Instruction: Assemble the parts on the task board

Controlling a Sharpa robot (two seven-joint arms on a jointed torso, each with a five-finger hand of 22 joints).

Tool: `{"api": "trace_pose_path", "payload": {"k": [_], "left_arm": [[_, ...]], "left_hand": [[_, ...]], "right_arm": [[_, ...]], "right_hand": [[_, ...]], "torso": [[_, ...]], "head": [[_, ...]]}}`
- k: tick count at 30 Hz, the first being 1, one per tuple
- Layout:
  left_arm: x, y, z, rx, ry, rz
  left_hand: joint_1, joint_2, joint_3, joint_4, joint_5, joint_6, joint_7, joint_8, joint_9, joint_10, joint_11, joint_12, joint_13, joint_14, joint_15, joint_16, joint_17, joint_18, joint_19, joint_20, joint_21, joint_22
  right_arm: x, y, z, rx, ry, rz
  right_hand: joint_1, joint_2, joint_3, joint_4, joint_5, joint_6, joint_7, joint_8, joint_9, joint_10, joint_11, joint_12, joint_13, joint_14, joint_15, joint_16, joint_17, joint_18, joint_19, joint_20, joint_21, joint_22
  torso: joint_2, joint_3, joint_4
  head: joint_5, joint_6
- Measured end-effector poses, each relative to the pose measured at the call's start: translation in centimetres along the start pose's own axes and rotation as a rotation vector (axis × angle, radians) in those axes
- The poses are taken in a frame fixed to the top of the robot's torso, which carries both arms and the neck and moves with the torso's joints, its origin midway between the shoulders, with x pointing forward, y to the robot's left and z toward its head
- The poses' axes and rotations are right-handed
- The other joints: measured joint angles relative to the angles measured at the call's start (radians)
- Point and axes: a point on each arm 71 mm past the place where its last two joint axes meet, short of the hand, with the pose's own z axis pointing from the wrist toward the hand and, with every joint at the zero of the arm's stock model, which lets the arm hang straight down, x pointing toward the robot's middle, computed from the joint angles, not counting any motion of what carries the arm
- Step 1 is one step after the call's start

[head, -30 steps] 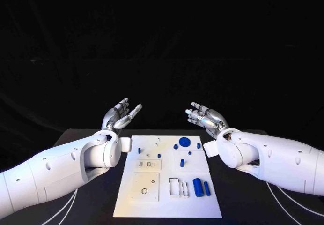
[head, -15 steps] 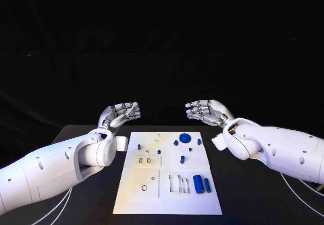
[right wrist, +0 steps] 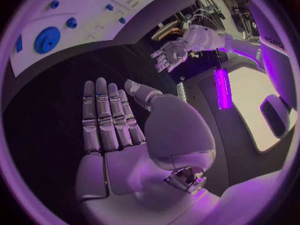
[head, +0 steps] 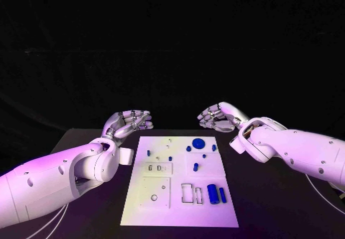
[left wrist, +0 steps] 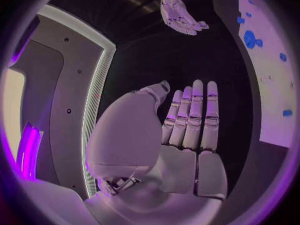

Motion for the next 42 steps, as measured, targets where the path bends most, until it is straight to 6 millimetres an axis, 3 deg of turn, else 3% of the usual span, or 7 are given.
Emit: {"api": "trace_pose_path", "payload": {"k": [3,4,9,19,21,27,42], "left_arm": [[0.3,-0.4,-0.4,0.003,0.026,-0.003],[0.4,-0.6,-0.5,0.004,0.033,-0.004],[1.0,-1.3,-1.1,0.01,0.067,-0.011],[2.0,-2.5,-1.9,0.02,0.104,-0.032],[2.1,-2.6,-2.0,0.021,0.108,-0.035],[2.3,-2.8,-2.0,0.022,0.114,-0.041],[2.5,-2.8,-1.9,0.014,0.117,-0.052]], "left_hand": [[-0.006,-0.005,0.003,0.0,0.0,0.003,0.0,0.0,0.0,0.003,0.0,-0.005,0.0,0.002,-0.002,0.0,0.002,0.0,0.002,-0.002,0.0,-0.001],[-0.006,-0.006,0.004,0.002,0.0,0.003,0.0,0.0,0.0,0.003,0.0,-0.006,0.0,0.002,-0.002,0.0,0.003,0.0,0.002,-0.002,0.0,-0.001],[-0.012,-0.012,0.004,0.002,0.0,0.003,0.0,0.0,0.0,0.003,0.0,-0.008,0.0,0.002,-0.002,0.0,0.004,0.0,0.002,-0.002,0.0,-0.003],[-0.017,-0.017,0.007,0.004,0.0,0.003,0.0,0.0,0.0,0.003,0.0,-0.016,0.0,0.002,-0.002,-0.008,0.007,-0.001,0.002,-0.002,0.0,-0.007],[-0.017,-0.017,0.007,0.004,0.0,0.003,0.0,0.0,0.0,0.003,0.0,-0.021,0.0,0.002,-0.002,-0.008,0.007,-0.001,0.002,-0.002,0.0,-0.007],[-0.02,-0.02,0.007,0.004,0.0,0.001,0.001,0.0,0.0,0.003,0.0,-0.022,0.0,0.001,-0.002,-0.011,0.008,-0.001,0.002,-0.002,0.0,-0.008],[-0.022,-0.022,0.007,0.004,0.0,-0.001,0.003,-0.004,-0.001,0.003,0.0,-0.026,0.0,-0.002,0.002,-0.016,0.01,-0.002,0.002,-0.002,0.0,-0.01]], "right_arm": [[-0.1,0.2,0.4,0.003,0.038,-0.091],[0.0,0.2,0.5,0.004,0.05,-0.119],[0.3,0.6,0.9,0.01,0.112,-0.26],[1.6,1.6,1.8,0.004,0.191,-0.487],[1.8,1.7,2.0,0.005,0.2,-0.515],[2.3,2.0,2.6,0.008,0.218,-0.58],[2.9,2.1,3.4,0.019,0.239,-0.655]], "right_hand": [[0.0,-0.013,-0.006,-0.003,0.004,0.023,-0.019,0.004,0.008,0.059,-0.02,0.0,0.008,0.081,-0.025,0.037,0.036,0.0,0.064,-0.024,0.064,0.035],[-0.004,-0.037,-0.026,-0.006,0.014,0.048,-0.035,0.004,0.015,0.123,-0.047,-0.008,0.018,0.192,-0.066,0.088,0.092,0.0,0.151,-0.07,0.153,0.082],[-0.019,-0.064,-0.037,-0.003,0.04,0.052,-0.039,-0.021,0.017,0.137,-0.057,-0.021,0.026,0.301,-0.093,0.177,0.2,0.0,0.212,-0.103,0.261,0.151],[-0.05,-0.103,-0.036,0.031,0.05,0.055,-0.043,-0.045,0.029,0.052,-0.054,-0.021,0.039,0.353,-0.1,0.376,0.378,0.0,0.26,-0.11,0.385,0.254],[-0.054,-0.111,-0.039,0.041,0.05,0.054,-0.044,-0.049,0.034,0.036,-0.052,-0.017,0.046,0.355,-0.098,0.478,0.462,-0.001,0.317,-0.11,0.497,0.398],[-0.054,-0.123,-0.038,0.054,0.075,0.054,-0.044,-0.056,0.047,0.011,-0.059,-0.006,0.064,0.357,-0.096,0.757,0.714,-0.031,0.395,-0.11,0.69,0.651],[-0.048,-0.128,-0.034,0.063,0.077,0.054,-0.044,-0.056,0.058,0.004,-0.052,0.003,0.074,0.357,-0.096,0.877,0.823,-0.039,0.427,-0.106,0.769,0.76]], "torso": [[0.012,0.0007,0.0036],[0.017,0.0007,0.0051],[0.037,0.0013,0.01],[0.082,0.0043,0.017],[0.092,0.0047,0.0185],[0.11,0.0061,0.0227],[0.138,0.0078,0.034]], "head": [[-0.002,-0.005],[-0.005,-0.007],[-0.015,-0.011],[-0.023,-0.007],[-0.025,-0.004],[-0.026,0.005],[-0.037,0.008]]}}
